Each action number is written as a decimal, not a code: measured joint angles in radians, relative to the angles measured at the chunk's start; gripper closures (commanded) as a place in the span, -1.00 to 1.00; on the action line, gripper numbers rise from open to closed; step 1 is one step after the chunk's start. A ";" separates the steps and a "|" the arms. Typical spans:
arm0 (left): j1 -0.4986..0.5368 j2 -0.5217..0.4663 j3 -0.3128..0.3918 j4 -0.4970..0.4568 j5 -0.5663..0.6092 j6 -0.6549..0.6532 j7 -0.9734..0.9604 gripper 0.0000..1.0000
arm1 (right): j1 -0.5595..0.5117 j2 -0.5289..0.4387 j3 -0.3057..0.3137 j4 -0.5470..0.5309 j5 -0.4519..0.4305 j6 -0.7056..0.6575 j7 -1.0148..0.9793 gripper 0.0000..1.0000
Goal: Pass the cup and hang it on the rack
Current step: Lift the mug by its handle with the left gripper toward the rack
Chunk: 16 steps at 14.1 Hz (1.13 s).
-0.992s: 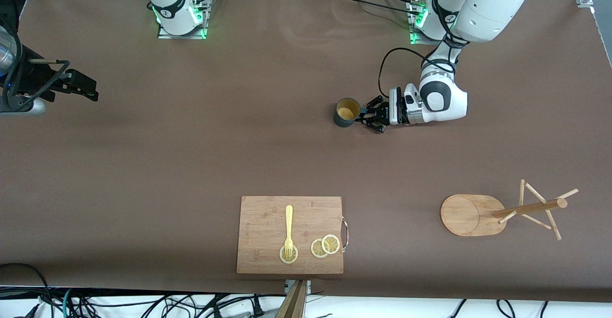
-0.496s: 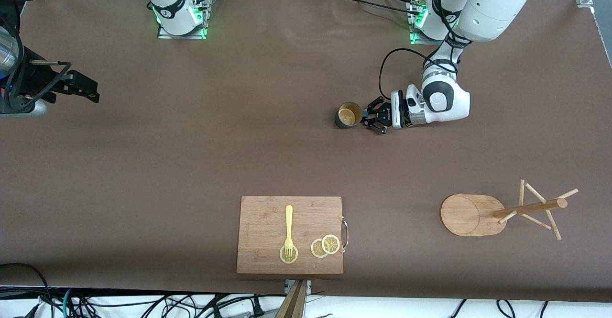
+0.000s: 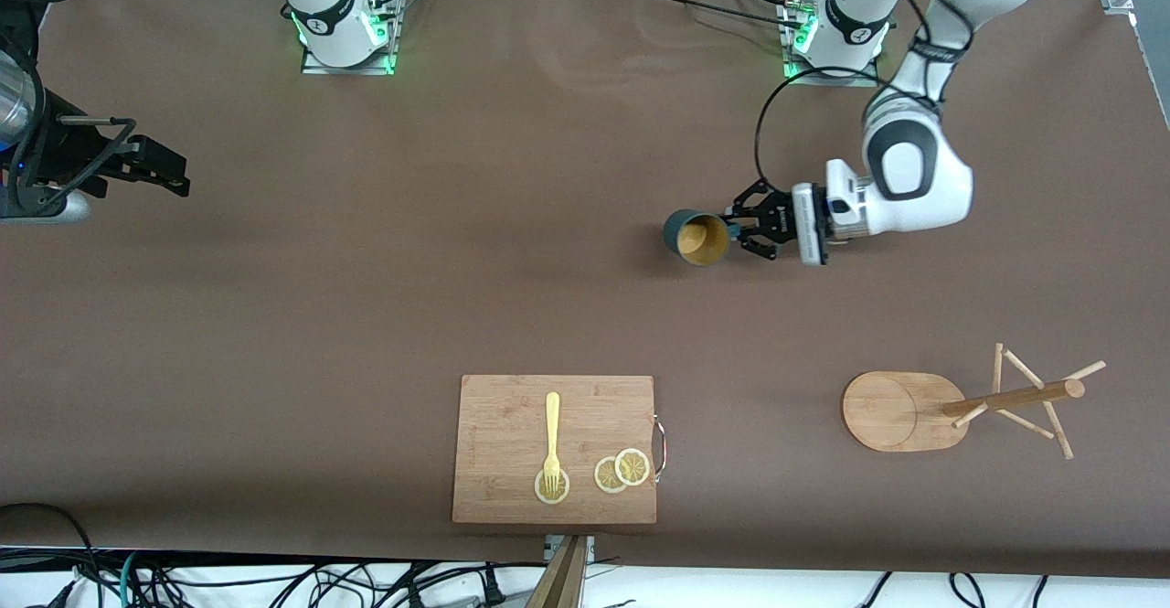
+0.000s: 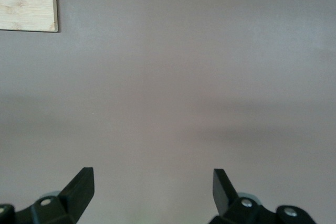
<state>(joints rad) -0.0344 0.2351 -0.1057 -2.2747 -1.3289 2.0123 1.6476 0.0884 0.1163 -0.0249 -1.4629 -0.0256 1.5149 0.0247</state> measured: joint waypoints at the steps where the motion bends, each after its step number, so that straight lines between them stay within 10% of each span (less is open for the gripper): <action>1: 0.039 -0.037 0.003 0.002 0.032 -0.049 -0.121 1.00 | 0.000 0.000 0.000 0.000 0.000 0.000 0.000 -1.00; 8: 0.307 -0.133 0.014 0.020 0.081 -0.259 -0.612 1.00 | 0.000 0.000 0.000 0.000 0.000 0.000 0.000 -1.00; 16: 0.500 -0.065 0.013 0.022 -0.062 -0.380 -0.755 1.00 | 0.000 0.001 0.000 0.000 0.000 0.000 0.000 -1.00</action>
<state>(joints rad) 0.4655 0.1698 -0.0925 -2.2523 -1.3908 1.6326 0.8923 0.0884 0.1169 -0.0249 -1.4629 -0.0256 1.5150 0.0247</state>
